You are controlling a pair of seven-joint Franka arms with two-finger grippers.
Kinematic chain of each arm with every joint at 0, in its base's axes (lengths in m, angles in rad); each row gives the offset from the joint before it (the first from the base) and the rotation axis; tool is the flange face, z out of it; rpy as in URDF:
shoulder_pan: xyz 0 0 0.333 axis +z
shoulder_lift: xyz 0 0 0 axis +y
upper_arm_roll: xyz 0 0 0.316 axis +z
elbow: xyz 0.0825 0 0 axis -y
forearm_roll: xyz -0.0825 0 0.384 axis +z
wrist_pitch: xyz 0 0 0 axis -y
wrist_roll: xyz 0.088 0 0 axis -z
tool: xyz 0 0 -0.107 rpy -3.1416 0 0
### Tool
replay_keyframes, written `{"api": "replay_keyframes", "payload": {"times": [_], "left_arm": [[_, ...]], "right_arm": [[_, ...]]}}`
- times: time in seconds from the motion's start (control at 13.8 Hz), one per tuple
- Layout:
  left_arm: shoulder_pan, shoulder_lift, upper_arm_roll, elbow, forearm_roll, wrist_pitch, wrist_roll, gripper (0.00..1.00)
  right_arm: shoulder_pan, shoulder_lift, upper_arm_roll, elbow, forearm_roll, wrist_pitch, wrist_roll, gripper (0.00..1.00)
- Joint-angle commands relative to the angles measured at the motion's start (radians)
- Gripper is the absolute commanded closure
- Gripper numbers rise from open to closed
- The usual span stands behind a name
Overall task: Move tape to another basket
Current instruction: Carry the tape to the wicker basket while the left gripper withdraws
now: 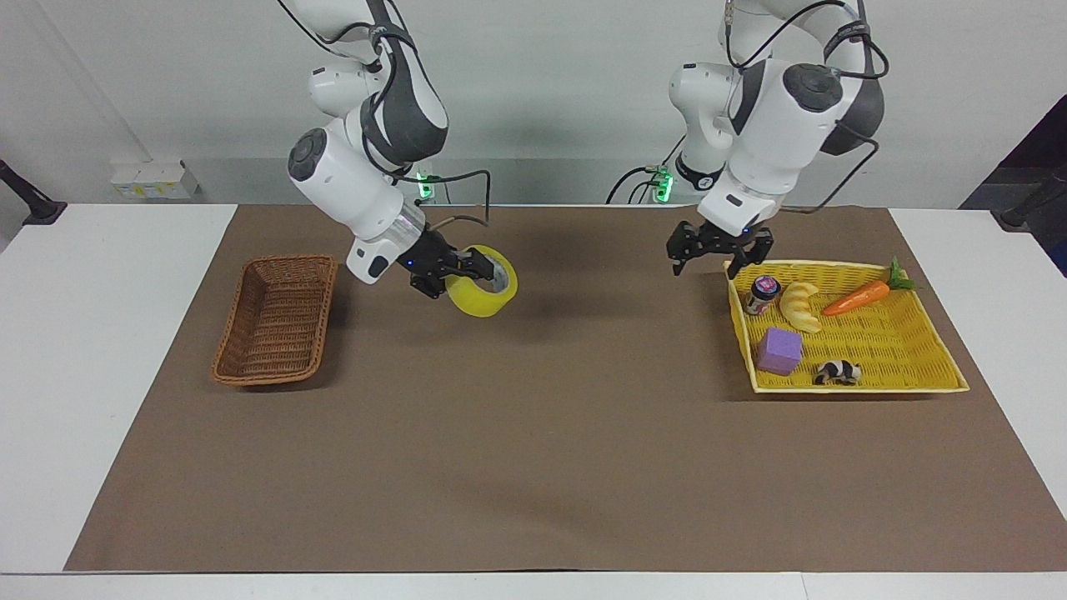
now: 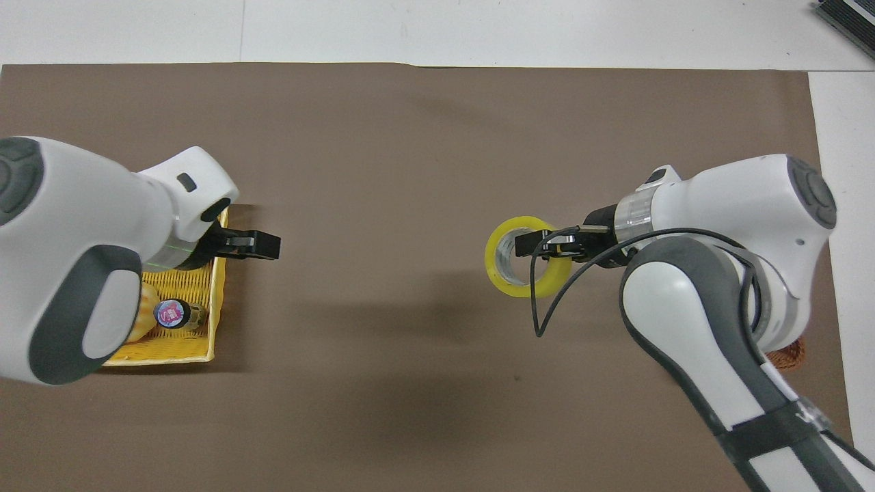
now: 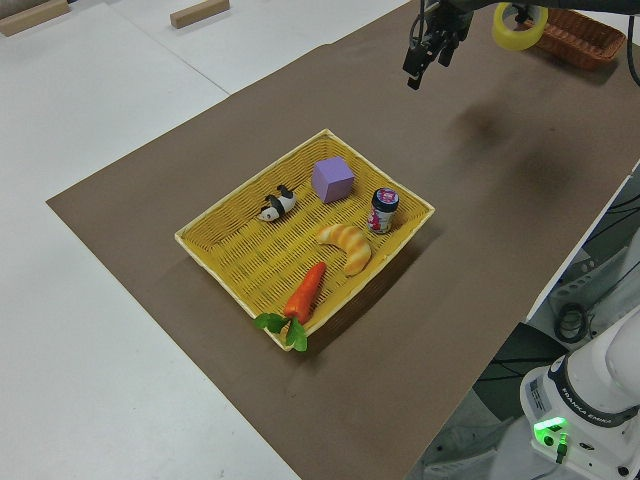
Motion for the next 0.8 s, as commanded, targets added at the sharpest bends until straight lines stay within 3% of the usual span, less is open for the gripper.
{"api": "replay_keyframes", "payload": {"times": [0.0, 0.36, 0.72], "left_arm": [[0.112, -0.048, -0.011, 0.015, 0.022, -0.025, 0.2, 0.0], [0.193, -0.011, -0.011, 0.287, 0.077, -0.235, 0.286, 0.0], [0.199, 0.041, -0.008, 0.459, 0.079, -0.441, 0.286, 0.0]], "right_arm": [[-0.033, 0.006, 0.005, 0.091, -0.133, -0.097, 0.088, 1.0], [-0.092, -0.01, -0.001, 0.123, -0.3, -0.204, 0.11, 1.0], [-0.195, -0.033, 0.002, 0.111, -0.435, -0.234, 0.087, 1.0]]}}
